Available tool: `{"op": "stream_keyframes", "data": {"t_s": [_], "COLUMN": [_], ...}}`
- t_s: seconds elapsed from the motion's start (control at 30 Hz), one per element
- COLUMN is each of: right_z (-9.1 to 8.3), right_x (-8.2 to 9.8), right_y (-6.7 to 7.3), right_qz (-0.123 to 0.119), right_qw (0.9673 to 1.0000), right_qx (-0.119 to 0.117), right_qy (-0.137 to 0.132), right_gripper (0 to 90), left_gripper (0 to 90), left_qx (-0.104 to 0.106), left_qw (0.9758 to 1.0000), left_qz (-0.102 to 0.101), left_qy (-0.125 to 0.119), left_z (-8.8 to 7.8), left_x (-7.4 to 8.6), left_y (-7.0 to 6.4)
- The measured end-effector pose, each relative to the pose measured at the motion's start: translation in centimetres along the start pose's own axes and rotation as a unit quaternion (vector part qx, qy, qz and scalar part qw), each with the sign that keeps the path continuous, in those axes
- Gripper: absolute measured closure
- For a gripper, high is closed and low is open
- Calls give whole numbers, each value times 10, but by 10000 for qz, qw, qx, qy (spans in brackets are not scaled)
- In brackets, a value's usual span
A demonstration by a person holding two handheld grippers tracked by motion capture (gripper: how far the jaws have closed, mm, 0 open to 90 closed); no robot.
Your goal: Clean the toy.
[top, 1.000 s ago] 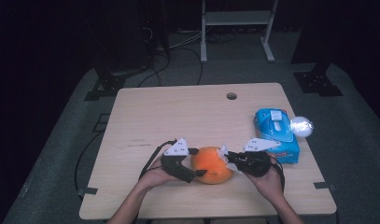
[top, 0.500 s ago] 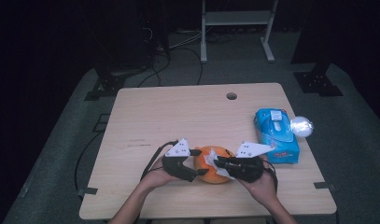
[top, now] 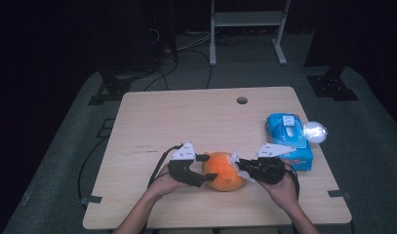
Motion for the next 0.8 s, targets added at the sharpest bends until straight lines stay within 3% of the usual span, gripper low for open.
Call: {"op": "stream_keyframes", "data": {"t_s": [0.23, 0.3, 0.4, 0.5, 0.57, 0.67, 0.8], "right_z": [0, 0, 1, -4, -3, 3, 4], "right_x": [6, 7, 7, -1, -11, -16, -14], "right_y": [16, 18, 19, 23, 31, 40, 33], "right_qz": [-191, -188, -188, -297, -447, -608, -510], "right_qw": [9992, 9987, 9984, 9990, 9986, 9980, 9986], "right_qx": [-228, -346, -399, -288, -281, -168, -109], "right_qy": [255, 320, 357, 184, -10, -74, -116], "right_gripper": [824, 824, 823, 825, 825, 824, 823], "left_gripper": [299, 298, 297, 302, 310, 317, 315], "left_qx": [-25, 83, 70, 34, 45, 7, 34], "left_qw": [9997, 9992, 9996, 9999, 10000, 9991, 9991], "left_qz": [-245, -373, -286, -148, 11, 344, 339], "left_qy": [-75, -77, -10, 44, 74, 238, 252], "left_z": [-4, -3, 0, 1, 2, 3, 2], "left_x": [2, 3, 5, 4, 2, 2, 5], "left_y": [6, 5, 3, 0, -4, -12, -10]}}
Point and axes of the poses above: each handheld gripper's, and its own axes: z roughly forward along the jaws, x roughly out of its underside, y roughly to its left, the point moved 6 cm from there along z, roughly forward along the jaws, and after that the axes turned 1 degree about -y, right-handed, at the moved point
